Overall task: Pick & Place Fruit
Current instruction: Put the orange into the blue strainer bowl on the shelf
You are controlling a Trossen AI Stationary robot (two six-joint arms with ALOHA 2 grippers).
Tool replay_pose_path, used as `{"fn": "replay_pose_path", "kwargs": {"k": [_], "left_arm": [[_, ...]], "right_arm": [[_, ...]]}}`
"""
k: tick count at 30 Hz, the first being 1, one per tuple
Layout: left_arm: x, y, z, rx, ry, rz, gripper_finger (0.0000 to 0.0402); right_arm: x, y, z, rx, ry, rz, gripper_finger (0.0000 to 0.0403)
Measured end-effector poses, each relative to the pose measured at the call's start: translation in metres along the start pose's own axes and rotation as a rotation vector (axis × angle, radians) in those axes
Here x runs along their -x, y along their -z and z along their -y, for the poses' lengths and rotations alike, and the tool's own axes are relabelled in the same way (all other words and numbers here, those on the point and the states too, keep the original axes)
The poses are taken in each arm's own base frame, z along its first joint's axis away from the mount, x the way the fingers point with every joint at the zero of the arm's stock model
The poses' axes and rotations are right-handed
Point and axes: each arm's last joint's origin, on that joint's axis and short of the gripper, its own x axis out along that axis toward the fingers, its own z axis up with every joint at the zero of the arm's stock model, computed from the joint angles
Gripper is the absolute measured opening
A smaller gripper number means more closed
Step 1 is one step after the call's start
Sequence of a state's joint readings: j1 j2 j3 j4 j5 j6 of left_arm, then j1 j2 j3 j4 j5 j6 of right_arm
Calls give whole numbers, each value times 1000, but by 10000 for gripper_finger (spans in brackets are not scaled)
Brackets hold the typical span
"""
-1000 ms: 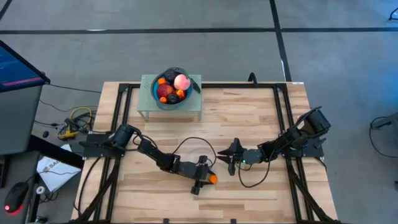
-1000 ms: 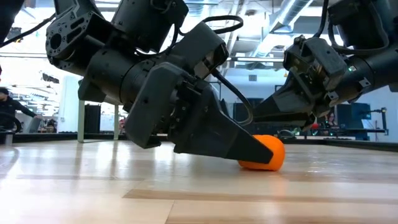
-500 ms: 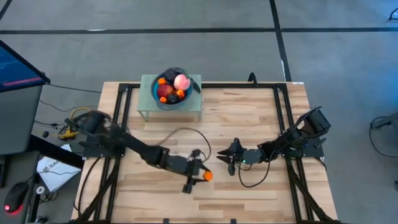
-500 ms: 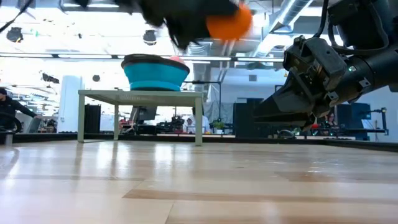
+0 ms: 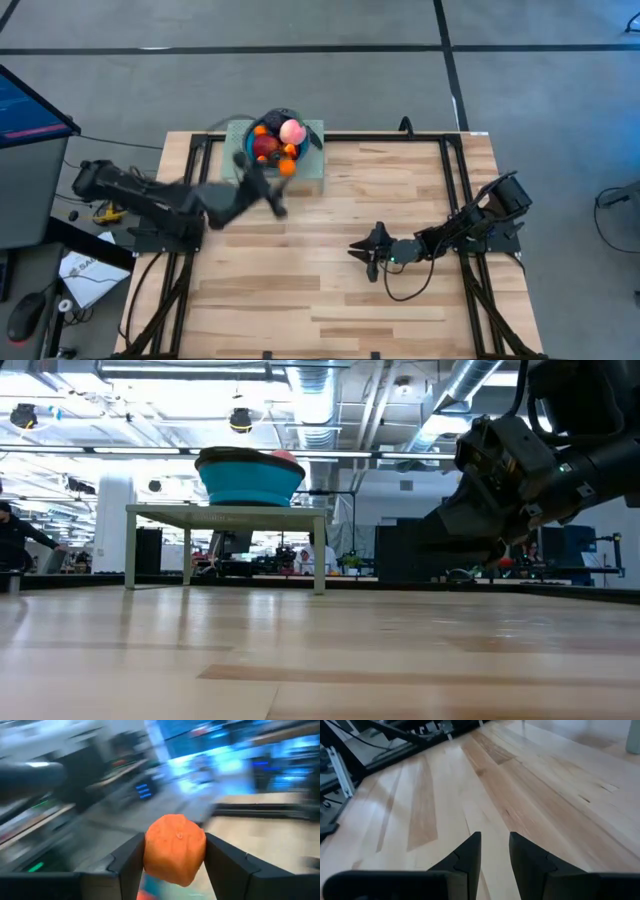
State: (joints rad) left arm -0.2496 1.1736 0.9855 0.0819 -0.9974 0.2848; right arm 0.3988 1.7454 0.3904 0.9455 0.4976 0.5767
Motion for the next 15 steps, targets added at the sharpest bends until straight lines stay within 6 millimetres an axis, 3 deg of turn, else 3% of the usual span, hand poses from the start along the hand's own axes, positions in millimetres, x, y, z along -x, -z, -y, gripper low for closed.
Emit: {"fn": "replay_pose_path", "kwargs": {"k": [4, 9, 15], "left_arm": [[-23, 5, -37, 42, -190, -52, 186], [-50, 22, -68, 147, -346, -134, 185], [-69, 46, -89, 293, -241, -236, 196]], "right_arm": [[0, -3, -2, -16, -16, 24, 95], [0, -4, -3, -26, -29, 40, 95], [2, -6, -8, -40, -59, 62, 95]]}}
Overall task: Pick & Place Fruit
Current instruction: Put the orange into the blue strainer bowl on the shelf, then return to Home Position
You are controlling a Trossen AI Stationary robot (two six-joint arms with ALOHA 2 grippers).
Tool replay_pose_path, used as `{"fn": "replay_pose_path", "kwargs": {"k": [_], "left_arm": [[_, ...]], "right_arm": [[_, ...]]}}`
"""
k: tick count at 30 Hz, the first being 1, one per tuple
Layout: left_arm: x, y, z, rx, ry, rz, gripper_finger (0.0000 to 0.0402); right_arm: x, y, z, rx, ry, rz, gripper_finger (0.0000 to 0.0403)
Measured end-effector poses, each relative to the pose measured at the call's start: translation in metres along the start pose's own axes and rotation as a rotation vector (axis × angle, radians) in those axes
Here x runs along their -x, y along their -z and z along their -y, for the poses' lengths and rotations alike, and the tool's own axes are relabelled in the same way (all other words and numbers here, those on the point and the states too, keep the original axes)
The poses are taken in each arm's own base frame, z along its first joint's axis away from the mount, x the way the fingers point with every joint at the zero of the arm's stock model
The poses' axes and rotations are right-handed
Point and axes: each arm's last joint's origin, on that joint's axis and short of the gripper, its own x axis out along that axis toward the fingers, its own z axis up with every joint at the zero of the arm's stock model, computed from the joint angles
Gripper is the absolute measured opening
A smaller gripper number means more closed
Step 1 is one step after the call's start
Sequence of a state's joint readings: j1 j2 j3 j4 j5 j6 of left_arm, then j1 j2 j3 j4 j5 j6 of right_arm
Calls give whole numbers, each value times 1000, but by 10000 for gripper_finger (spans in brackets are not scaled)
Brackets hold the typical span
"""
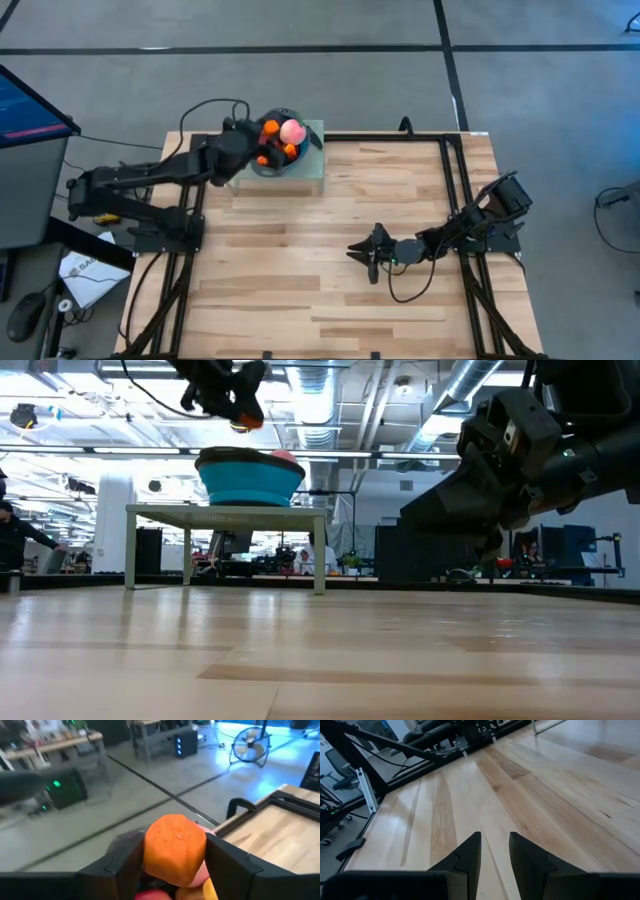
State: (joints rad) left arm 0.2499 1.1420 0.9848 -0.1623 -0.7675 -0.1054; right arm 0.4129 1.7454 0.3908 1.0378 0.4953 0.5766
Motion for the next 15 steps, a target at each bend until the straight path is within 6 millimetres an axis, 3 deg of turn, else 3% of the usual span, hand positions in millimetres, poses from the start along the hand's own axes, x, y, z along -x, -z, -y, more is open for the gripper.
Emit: {"fn": "replay_pose_path", "kwargs": {"k": [8, 15], "left_arm": [[-30, 14, -4, 3, -19, -92, 230], [-32, 15, -6, -5, -24, -98, 269]], "right_arm": [[0, -1, 0, -4, -4, 6, 95], [0, -2, -1, -10, -10, 15, 95]]}}
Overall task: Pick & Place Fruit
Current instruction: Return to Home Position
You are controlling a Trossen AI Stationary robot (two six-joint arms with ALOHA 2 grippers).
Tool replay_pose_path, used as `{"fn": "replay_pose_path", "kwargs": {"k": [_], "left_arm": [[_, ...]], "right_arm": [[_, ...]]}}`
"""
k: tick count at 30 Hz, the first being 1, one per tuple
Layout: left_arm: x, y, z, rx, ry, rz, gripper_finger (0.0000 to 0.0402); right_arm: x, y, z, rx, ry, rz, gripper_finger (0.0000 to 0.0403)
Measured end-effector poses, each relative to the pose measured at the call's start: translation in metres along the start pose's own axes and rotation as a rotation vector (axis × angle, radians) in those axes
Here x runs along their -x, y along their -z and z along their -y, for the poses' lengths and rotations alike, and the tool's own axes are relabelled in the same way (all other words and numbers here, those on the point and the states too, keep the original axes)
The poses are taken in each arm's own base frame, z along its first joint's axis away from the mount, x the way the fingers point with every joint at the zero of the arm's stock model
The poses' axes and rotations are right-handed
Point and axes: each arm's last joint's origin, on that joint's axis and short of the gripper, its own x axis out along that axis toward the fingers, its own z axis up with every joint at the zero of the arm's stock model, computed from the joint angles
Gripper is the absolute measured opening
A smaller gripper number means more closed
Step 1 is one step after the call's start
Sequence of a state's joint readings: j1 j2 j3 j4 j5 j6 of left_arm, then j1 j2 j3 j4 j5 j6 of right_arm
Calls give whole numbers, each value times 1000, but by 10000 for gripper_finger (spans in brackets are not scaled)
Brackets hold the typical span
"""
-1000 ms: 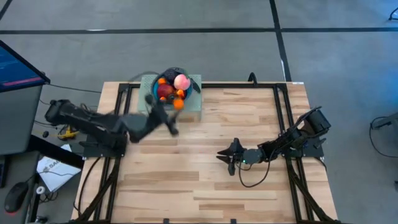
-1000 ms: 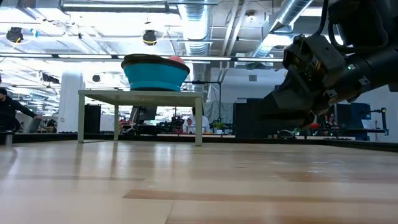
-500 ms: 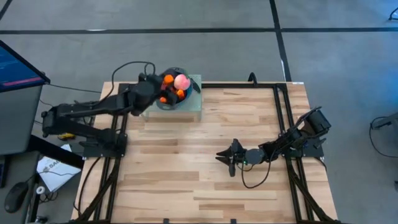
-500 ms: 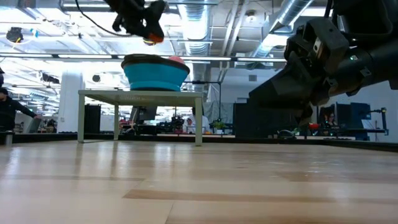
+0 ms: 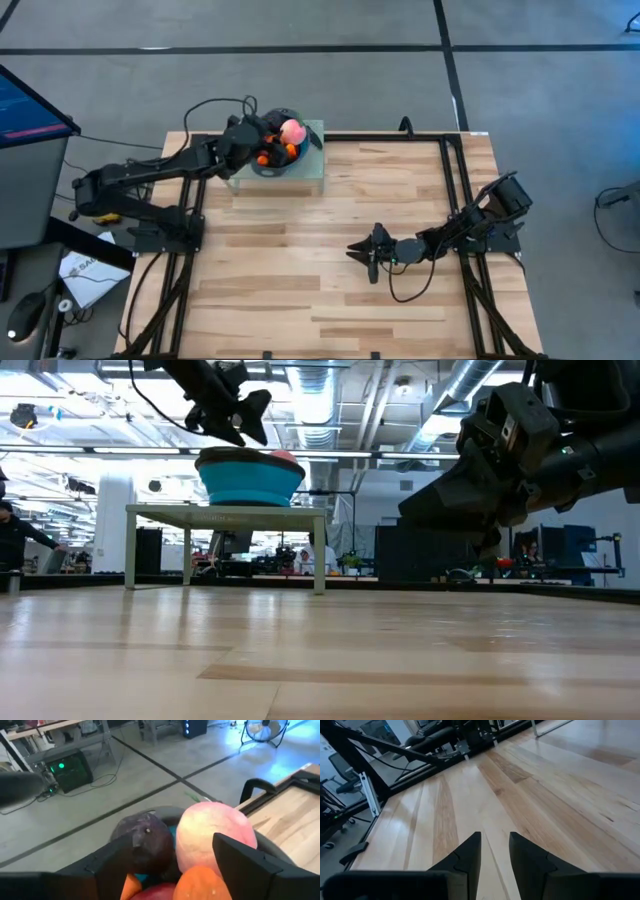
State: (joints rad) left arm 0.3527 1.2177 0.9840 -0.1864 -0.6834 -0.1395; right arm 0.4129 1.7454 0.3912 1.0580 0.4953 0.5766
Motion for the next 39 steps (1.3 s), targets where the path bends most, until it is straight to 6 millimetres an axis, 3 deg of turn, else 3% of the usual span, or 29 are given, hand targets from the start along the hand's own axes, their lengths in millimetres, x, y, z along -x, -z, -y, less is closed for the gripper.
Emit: {"fn": "replay_pose_path", "kwargs": {"k": [4, 9, 14, 18, 23, 26, 33, 39], "left_arm": [[16, -8, -7, 17, 29, 38, 282], [49, -7, -11, -30, 194, 50, 273], [77, 51, -6, -1, 349, 61, 251], [92, 103, -3, 93, 487, 81, 234], [103, 153, 0, 183, 625, 109, 215], [107, 163, 1, 217, 621, 150, 206], [109, 164, 0, 216, 566, 187, 190], [110, 160, 0, 230, 571, 214, 182]], "right_arm": [[0, 0, 1, -1, 3, 1, 95], [-4, -5, 8, 26, 34, 15, 95], [-11, -16, 20, -10, 67, 58, 95], [-2, -43, 23, 67, -111, 66, 95], [40, -77, 42, 94, -255, 108, 95], [70, -90, 55, 51, -263, 167, 95], [119, -107, 63, 33, -262, 284, 95], [137, -108, 65, 47, -262, 299, 95]]}}
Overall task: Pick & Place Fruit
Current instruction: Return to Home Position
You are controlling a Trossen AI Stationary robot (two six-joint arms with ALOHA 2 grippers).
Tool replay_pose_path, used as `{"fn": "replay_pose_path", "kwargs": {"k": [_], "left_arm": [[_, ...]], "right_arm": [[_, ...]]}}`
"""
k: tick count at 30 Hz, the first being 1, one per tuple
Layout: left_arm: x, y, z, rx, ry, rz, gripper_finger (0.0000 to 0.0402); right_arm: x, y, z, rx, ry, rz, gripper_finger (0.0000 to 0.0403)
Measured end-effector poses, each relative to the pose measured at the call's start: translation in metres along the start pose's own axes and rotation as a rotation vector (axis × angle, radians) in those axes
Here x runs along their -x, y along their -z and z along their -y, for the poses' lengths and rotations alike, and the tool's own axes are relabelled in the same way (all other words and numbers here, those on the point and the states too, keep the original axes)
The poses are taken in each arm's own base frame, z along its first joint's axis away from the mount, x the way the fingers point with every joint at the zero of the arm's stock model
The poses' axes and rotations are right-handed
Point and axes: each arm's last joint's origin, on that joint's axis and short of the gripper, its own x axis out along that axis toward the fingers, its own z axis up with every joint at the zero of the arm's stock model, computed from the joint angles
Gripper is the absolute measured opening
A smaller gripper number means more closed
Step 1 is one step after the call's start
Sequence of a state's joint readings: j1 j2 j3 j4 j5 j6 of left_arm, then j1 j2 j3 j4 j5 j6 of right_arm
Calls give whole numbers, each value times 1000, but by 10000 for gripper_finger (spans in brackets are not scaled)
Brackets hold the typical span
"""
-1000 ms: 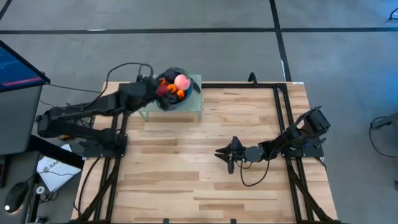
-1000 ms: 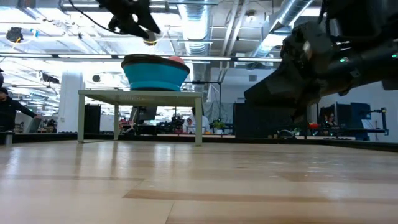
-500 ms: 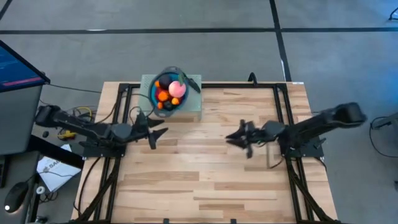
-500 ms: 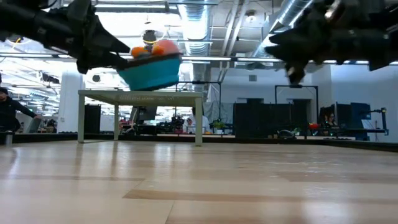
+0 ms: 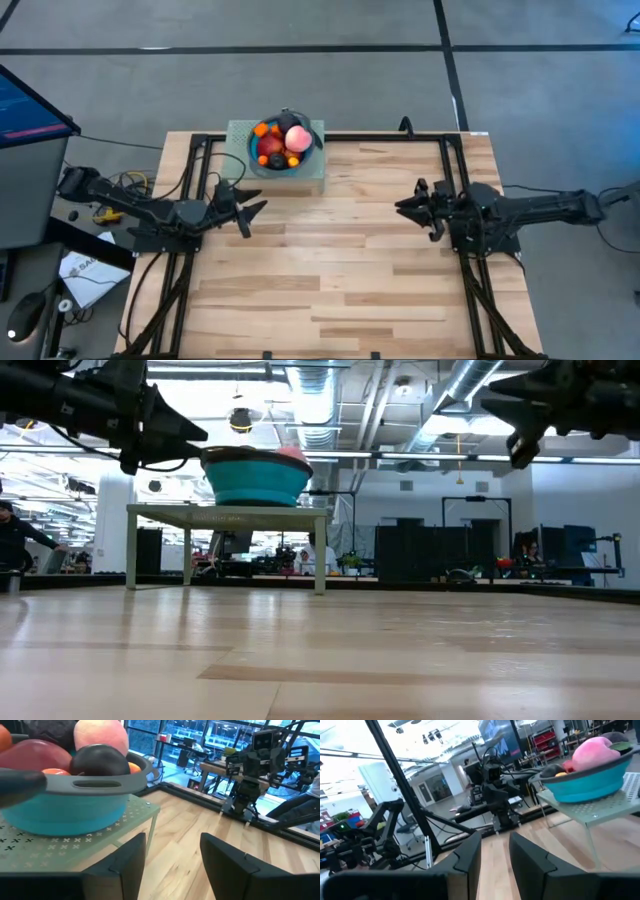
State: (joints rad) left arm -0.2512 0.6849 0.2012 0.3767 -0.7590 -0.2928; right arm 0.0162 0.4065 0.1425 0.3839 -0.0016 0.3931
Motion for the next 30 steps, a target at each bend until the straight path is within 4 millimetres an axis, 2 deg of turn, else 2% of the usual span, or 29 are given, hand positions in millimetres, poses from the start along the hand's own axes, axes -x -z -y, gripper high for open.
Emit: {"fn": "replay_pose_path", "kwargs": {"k": [14, 26, 30], "left_arm": [[0, -1, 0, 5, 2, 5, 176], [0, -1, 0, 7, 7, 3, 176], [0, -1, 0, 9, 8, 4, 176]], "right_arm": [[9, 3, 1, 66, 14, -42, 95], [40, 8, 3, 105, 31, -91, 95], [40, 11, 4, 105, 42, -127, 95]]}}
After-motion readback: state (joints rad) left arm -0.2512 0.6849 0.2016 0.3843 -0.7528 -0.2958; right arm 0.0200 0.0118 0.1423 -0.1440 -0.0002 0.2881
